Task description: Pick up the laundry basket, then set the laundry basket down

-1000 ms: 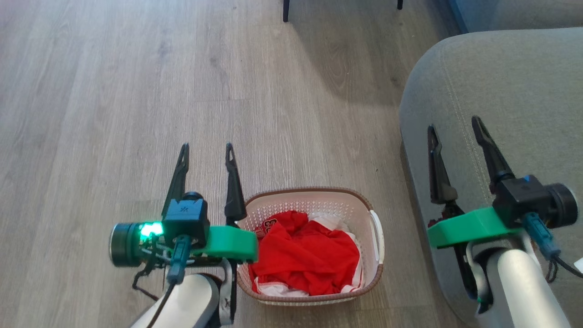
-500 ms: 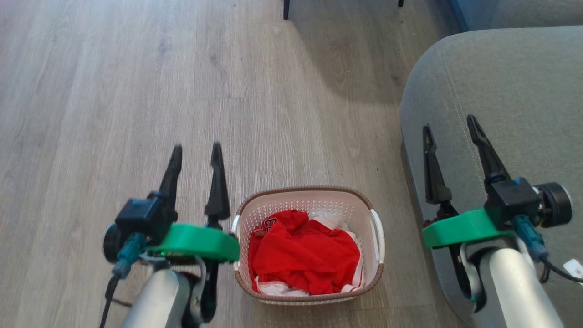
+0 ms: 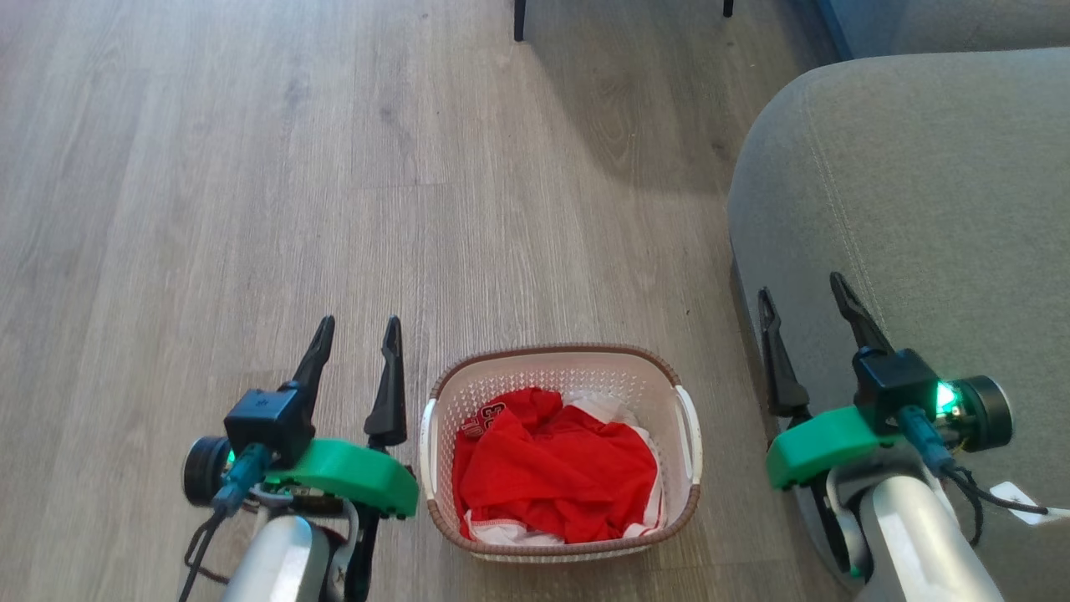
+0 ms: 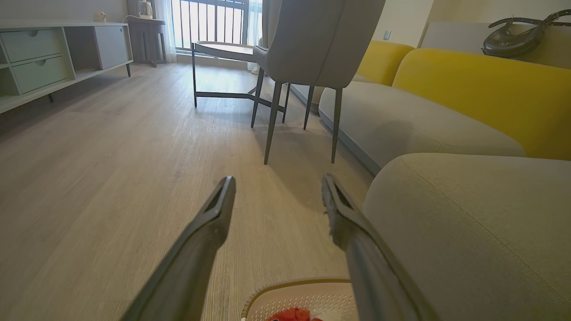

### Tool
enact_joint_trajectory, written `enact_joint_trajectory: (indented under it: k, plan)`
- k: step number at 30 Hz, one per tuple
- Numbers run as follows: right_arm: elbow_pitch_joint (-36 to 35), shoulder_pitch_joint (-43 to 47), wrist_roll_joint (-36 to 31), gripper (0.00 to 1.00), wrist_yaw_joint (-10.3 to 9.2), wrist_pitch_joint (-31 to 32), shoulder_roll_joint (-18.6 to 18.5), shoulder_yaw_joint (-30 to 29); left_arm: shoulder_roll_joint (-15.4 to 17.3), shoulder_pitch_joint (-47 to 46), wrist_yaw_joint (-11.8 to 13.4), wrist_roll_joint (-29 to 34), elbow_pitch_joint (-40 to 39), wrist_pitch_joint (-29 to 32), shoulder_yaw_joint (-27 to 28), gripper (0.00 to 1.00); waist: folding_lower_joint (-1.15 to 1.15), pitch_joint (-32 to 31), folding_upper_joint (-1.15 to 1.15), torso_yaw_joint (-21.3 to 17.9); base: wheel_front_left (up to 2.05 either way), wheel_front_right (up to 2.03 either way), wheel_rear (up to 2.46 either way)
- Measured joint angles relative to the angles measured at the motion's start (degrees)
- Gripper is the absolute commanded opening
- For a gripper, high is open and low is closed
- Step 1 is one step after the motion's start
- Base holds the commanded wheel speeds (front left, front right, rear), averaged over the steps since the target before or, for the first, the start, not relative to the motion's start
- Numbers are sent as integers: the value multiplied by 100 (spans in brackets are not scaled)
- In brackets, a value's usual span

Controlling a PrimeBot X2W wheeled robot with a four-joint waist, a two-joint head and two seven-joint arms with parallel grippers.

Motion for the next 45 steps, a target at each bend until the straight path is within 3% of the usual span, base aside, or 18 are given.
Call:
enact_joint_trajectory:
  k: [31, 36, 45]
  plan:
    - [396, -25, 125, 100, 0, 0, 0, 118, -8, -4, 2, -274, 259, 0, -29, 100, 0, 218, 0, -30, 0, 0, 0]
    - [680, -238, 147, 100, 0, 0, -11, 148, -9, -160, 36, -272, 658, 0, -181, 100, 0, 603, 0, -38, 0, 0, 0]
    - [1947, -1343, 190, 100, 1, 0, -79, 259, -45, -1386, 25, -289, 1941, 0, -497, 100, 1, 1762, 0, -5, 0, 0, 0]
